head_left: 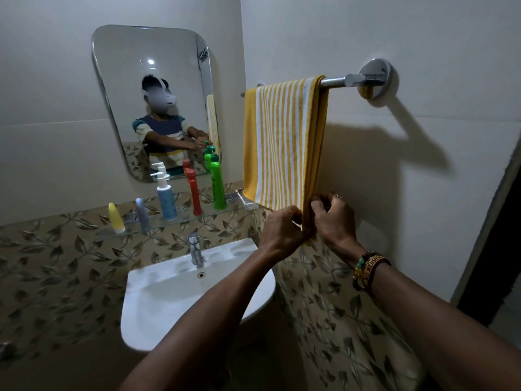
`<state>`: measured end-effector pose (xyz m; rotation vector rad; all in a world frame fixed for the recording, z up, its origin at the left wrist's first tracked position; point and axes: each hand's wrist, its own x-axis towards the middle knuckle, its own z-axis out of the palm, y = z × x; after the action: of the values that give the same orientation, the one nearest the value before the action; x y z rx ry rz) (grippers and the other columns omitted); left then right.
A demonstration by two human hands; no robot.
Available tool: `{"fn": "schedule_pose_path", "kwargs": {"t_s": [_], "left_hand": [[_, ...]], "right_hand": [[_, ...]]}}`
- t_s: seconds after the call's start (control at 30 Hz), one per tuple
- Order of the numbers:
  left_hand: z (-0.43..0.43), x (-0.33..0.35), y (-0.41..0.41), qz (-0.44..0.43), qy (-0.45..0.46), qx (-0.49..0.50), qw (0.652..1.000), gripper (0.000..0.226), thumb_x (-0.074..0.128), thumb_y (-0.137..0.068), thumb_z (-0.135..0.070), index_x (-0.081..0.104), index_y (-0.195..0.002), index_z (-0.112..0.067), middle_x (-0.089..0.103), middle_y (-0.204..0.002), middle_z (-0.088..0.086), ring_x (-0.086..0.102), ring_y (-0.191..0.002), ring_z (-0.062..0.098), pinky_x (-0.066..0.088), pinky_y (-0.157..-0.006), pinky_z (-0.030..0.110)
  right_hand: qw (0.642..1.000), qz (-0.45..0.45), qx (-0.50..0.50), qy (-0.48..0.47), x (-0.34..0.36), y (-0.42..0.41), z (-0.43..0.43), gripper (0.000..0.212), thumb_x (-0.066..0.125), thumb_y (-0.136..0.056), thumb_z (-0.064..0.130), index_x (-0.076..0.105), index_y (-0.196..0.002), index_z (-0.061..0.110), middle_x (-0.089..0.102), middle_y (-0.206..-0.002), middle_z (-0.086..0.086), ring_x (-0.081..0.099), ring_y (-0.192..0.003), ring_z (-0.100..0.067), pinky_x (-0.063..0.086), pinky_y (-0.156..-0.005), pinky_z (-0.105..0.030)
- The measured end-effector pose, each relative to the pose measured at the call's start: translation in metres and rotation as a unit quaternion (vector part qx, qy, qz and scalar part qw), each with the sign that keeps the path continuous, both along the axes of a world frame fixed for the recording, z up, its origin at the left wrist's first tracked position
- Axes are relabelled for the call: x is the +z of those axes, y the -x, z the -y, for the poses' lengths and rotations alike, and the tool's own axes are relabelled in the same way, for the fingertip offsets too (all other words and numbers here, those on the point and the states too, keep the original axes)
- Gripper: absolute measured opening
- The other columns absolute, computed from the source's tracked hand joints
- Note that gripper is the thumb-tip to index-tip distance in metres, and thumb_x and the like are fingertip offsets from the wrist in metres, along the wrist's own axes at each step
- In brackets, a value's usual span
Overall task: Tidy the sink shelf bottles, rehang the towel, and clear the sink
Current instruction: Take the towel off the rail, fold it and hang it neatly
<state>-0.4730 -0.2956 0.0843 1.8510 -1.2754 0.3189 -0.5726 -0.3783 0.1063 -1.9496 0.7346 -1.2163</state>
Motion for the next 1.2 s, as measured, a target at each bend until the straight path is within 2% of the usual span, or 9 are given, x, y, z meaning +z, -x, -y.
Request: {"fn": "schedule_pose_path", "kwargs": {"t_s": [0.17, 0.33, 0.5, 0.67, 0.77, 0.9, 1.0, 1.1, 1.2], "left_hand": [[-0.009, -0.013, -0.007, -0.025, -0.019, -0.032, 0.999, 0.032, 0.08, -0.079, -0.035, 0.067, -0.098, -0.013, 0.072, -0.089, 0.001, 0.07, -0.075, 0.012, 0.06, -0.067, 0.034], [-0.017, -0.014, -0.015, -0.052, -0.027, -0.059, 0.997, 0.046, 0.084, -0.074, -0.039, 0.066, -0.106, -0.011, 0.071, -0.093, 0.003, 0.07, -0.079, 0.014, 0.06, -0.071, 0.036], [-0.025, -0.013, -0.024, -0.054, -0.046, -0.075, 0.995, 0.056, 0.083, -0.071, -0.05, 0.065, -0.11, -0.013, 0.07, -0.098, 0.001, 0.068, -0.081, 0.011, 0.059, -0.071, 0.029], [-0.029, -0.013, -0.042, -0.063, -0.049, -0.088, 0.993, 0.054, 0.08, -0.074, -0.051, 0.065, -0.112, -0.015, 0.069, -0.099, -0.003, 0.067, -0.083, 0.007, 0.053, -0.066, 0.016], [-0.027, -0.012, -0.061, -0.067, -0.041, -0.103, 0.992, 0.045, 0.077, -0.078, -0.037, 0.065, -0.114, -0.013, 0.069, -0.098, -0.003, 0.067, -0.083, 0.008, 0.051, -0.066, 0.011], [-0.025, -0.004, -0.086, -0.041, -0.035, -0.109, 0.993, 0.036, 0.07, -0.08, -0.022, 0.065, -0.114, -0.011, 0.07, -0.1, 0.001, 0.068, -0.085, 0.012, 0.06, -0.076, 0.03], [-0.023, 0.006, -0.106, -0.026, -0.01, -0.11, 0.994, 0.031, 0.068, -0.084, -0.019, 0.063, -0.114, -0.012, 0.068, -0.102, 0.002, 0.068, -0.085, 0.013, 0.06, -0.075, 0.034], [-0.019, 0.017, -0.128, -0.011, 0.014, -0.125, 0.992, 0.031, 0.065, -0.09, -0.021, 0.059, -0.119, -0.012, 0.065, -0.11, 0.006, 0.064, -0.088, 0.013, 0.057, -0.074, 0.029], [-0.014, 0.033, -0.143, 0.008, 0.039, -0.125, 0.991, 0.035, 0.058, -0.096, -0.025, 0.054, -0.127, -0.011, 0.061, -0.119, 0.008, 0.061, -0.099, 0.017, 0.056, -0.082, 0.034]], "right_hand": [[0.999, 0.014, 0.008, -0.041, -0.01, 0.003, -0.008, 0.045, 0.057, -0.087, 0.067, 0.069, -0.096, 0.025, 0.07, -0.084, 0.011, 0.068, -0.078, -0.007, 0.054, -0.065, -0.028], [1.0, -0.006, -0.017, -0.026, -0.012, -0.001, -0.012, 0.074, 0.064, -0.071, 0.08, 0.067, -0.11, 0.017, 0.072, -0.095, 0.001, 0.068, -0.086, -0.017, 0.058, -0.073, -0.037], [0.999, 0.028, -0.039, -0.01, -0.014, -0.005, -0.018, 0.058, 0.066, -0.067, 0.081, 0.06, -0.08, 0.024, 0.062, -0.065, 0.005, 0.061, -0.058, -0.013, 0.046, -0.051, -0.03], [0.997, 0.007, -0.08, -0.01, -0.017, -0.015, -0.027, 0.061, 0.065, -0.064, 0.083, 0.05, -0.075, 0.025, 0.052, -0.063, 0.007, 0.051, -0.055, -0.011, 0.035, -0.048, -0.024], [0.994, -0.005, -0.11, -0.005, -0.015, -0.021, -0.026, 0.066, 0.065, -0.064, 0.084, 0.053, -0.085, 0.022, 0.057, -0.074, 0.004, 0.057, -0.066, -0.016, 0.041, -0.054, -0.029], [0.986, 0.05, -0.162, 0.012, -0.006, -0.031, -0.028, 0.077, 0.069, -0.072, 0.073, 0.053, -0.123, 0.017, 0.062, -0.112, 0.001, 0.061, -0.102, -0.019, 0.053, -0.083, -0.038], [0.976, 0.069, -0.202, 0.038, 0.002, -0.041, -0.033, 0.084, 0.065, -0.081, 0.065, 0.043, -0.138, 0.007, 0.054, -0.133, -0.009, 0.052, -0.121, -0.025, 0.047, -0.101, -0.047], [0.958, 0.083, -0.259, 0.095, 0.011, -0.056, -0.039, 0.083, 0.064, -0.088, 0.054, 0.034, -0.145, 0.002, 0.043, -0.142, -0.018, 0.043, -0.131, -0.032, 0.039, -0.107, -0.053], [0.923, 0.105, -0.326, 0.174, 0.02, -0.065, -0.048, 0.074, 0.063, -0.091, 0.044, 0.036, -0.145, 0.001, 0.038, -0.147, -0.022, 0.036, -0.138, -0.036, 0.033, -0.111, -0.054]]}}
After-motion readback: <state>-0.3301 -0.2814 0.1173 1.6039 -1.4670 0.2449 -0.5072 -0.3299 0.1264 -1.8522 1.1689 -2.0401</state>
